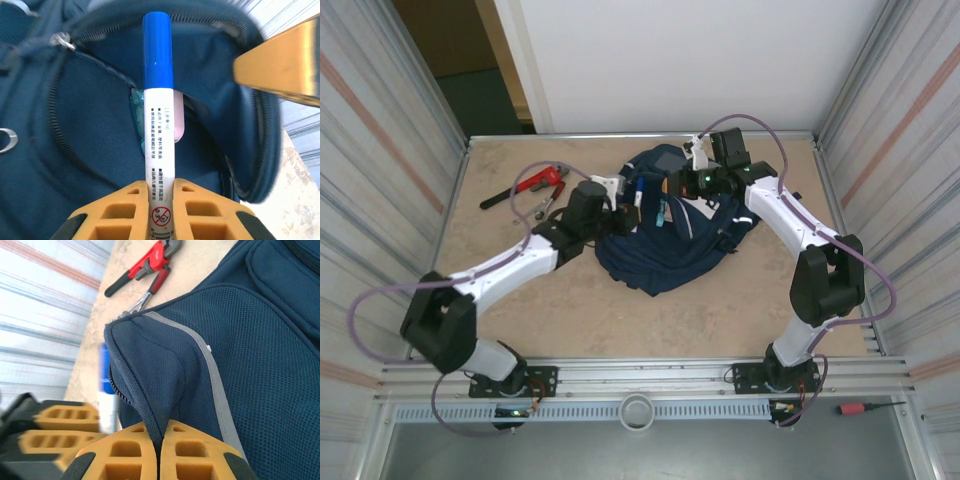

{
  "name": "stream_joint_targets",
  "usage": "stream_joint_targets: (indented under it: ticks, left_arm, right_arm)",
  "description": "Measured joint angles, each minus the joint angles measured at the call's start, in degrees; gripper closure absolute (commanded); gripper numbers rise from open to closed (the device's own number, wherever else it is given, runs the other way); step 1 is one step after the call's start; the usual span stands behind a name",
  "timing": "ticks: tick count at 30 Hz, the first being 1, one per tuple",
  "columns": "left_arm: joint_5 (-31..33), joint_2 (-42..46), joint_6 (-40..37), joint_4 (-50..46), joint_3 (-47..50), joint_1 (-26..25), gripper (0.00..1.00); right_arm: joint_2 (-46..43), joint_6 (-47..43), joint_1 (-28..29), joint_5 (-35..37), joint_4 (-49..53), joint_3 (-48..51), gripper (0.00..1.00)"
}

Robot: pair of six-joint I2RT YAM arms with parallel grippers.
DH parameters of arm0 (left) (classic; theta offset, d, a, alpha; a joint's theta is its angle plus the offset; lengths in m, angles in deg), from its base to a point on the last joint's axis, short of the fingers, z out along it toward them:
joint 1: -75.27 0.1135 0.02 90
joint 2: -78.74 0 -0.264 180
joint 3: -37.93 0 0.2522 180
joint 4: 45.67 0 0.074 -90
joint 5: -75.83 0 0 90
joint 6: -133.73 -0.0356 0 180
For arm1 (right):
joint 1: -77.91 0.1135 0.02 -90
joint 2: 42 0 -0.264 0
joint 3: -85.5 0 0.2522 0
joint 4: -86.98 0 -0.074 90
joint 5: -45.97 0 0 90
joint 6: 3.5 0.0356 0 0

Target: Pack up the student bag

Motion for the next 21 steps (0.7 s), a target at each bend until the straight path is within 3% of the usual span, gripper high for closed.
stream_joint_targets:
  ticks: [14,21]
  left_arm:
    - [8.8,-8.5,5.7,7.2,-2.2,-4.6,0.81]
    - [12.1,-12.6,2.4,6.2,-6.1,-4.3,0.53]
  right_arm:
    - [0.0,0.4,0.0,0.0,-0.6,0.0,1.0]
    - [0.0,0.5,0.0,0.0,-1.2,0.3,1.0]
